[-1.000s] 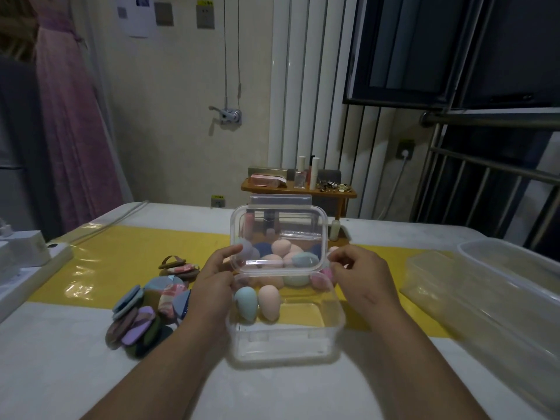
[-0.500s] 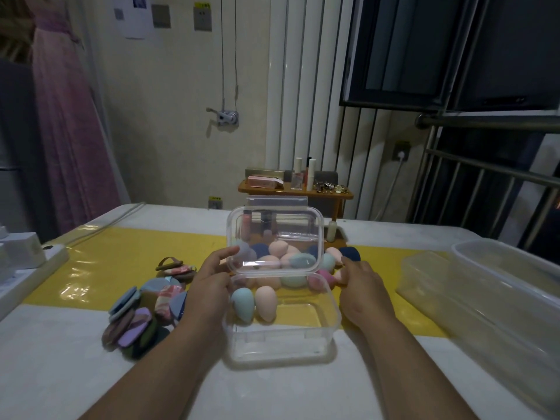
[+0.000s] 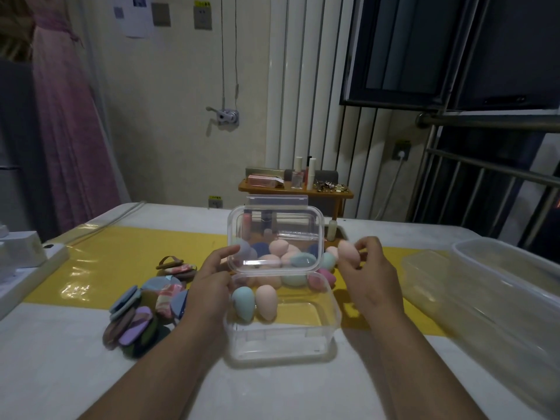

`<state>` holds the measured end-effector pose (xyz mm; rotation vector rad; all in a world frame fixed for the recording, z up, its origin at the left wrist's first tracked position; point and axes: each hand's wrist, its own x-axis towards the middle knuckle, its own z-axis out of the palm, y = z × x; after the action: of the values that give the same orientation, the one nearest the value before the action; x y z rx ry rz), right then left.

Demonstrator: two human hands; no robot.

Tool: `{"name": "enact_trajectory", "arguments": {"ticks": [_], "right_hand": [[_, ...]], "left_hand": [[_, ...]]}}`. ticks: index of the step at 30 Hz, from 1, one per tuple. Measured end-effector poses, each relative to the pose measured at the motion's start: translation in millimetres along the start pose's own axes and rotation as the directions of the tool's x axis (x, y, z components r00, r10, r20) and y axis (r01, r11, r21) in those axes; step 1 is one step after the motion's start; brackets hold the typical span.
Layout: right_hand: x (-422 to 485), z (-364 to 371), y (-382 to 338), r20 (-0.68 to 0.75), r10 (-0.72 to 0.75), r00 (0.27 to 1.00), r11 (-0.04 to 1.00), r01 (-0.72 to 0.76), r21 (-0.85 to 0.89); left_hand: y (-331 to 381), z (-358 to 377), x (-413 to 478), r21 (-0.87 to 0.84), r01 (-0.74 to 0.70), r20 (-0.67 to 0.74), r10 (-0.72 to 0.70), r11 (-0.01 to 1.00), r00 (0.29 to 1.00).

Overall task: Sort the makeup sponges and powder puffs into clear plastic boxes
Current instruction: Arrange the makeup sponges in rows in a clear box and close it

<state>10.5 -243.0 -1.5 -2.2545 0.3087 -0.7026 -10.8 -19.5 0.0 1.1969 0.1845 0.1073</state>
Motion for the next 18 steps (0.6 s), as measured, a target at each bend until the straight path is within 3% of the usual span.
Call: {"name": "enact_trajectory", "arguments": {"ticks": [3,6,9,13,18], "right_hand": [[-9,-4,-16,-0.003,-0.099,0.995,0.968,0.097,0.230],[-12,-3,-22,0.031,-0.157,0.987,0.946,0.141,0.292],[-15,2,-23,0.157,-0.212,0.964,0.926,0.147,0.348],[-18,6,-28,0.262,-0.348,0.900,0.920,0.274,0.282],[-23,7,-35,0.415,-0.336,0.845,0.942,0.303,0.145]], "left_hand": [[2,1,-3,0.008,-0.008,0.002,0.008,1.000,1.000],[4,2,-4,0.013,-0.011,0.007,0.011,1.000,1.000],[5,1,-5,0.028,-0.009,0.011,0.009,1.000,1.000],[6,1,-5,0.047,-0.004,0.009,0.004,0.999,1.000],[7,2,-5,0.047,-0.013,0.007,0.013,0.999,1.000]]}}
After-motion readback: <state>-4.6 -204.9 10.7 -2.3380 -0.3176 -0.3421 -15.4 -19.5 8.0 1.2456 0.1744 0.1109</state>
